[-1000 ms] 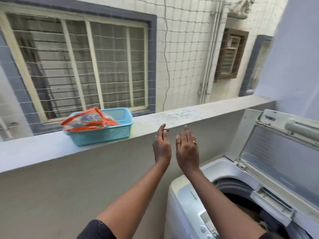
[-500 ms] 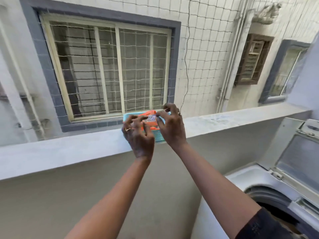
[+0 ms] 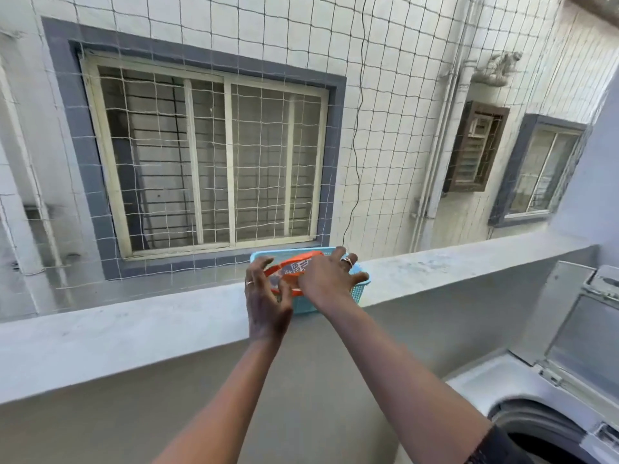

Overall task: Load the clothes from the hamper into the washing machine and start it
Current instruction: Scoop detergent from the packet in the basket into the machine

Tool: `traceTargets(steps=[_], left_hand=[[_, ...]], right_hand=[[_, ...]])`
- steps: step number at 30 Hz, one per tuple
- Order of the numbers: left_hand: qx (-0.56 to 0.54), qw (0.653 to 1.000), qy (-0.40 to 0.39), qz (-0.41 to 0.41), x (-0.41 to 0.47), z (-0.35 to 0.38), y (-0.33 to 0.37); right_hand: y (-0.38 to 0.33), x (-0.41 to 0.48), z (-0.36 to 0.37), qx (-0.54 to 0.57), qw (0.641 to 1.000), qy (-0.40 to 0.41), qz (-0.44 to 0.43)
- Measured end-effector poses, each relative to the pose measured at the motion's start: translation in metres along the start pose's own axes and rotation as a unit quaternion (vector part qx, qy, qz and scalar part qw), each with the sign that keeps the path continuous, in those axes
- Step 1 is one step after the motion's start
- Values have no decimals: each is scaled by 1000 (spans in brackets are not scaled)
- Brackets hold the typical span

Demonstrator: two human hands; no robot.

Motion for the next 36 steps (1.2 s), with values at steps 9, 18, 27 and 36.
traceTargets(steps=[9,18,27,36], left_hand=[[-36,998,-39,-46,-5,-1,-2],[-51,994,-52,-86,-9,-4,0],[-54,991,-69,-99,-12,-1,0],[-57,991,-72,-101,-11,-2,4]], right_hand=[[1,0,-2,61,996,11,68],[6,-1,0,75,990,116,19],[-4,3,11,62,997,53,-12],[-8,-1,9,6,999,2,-45]])
Point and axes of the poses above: each hand's wrist, its own x-axis towards the middle knuckle, its own z-axis out of the palm, y = z × x, the point moved 7 cm from there along x, towards the middle knuckle, and after that the axes turned 6 degrees about z, right-handed, at the moved point
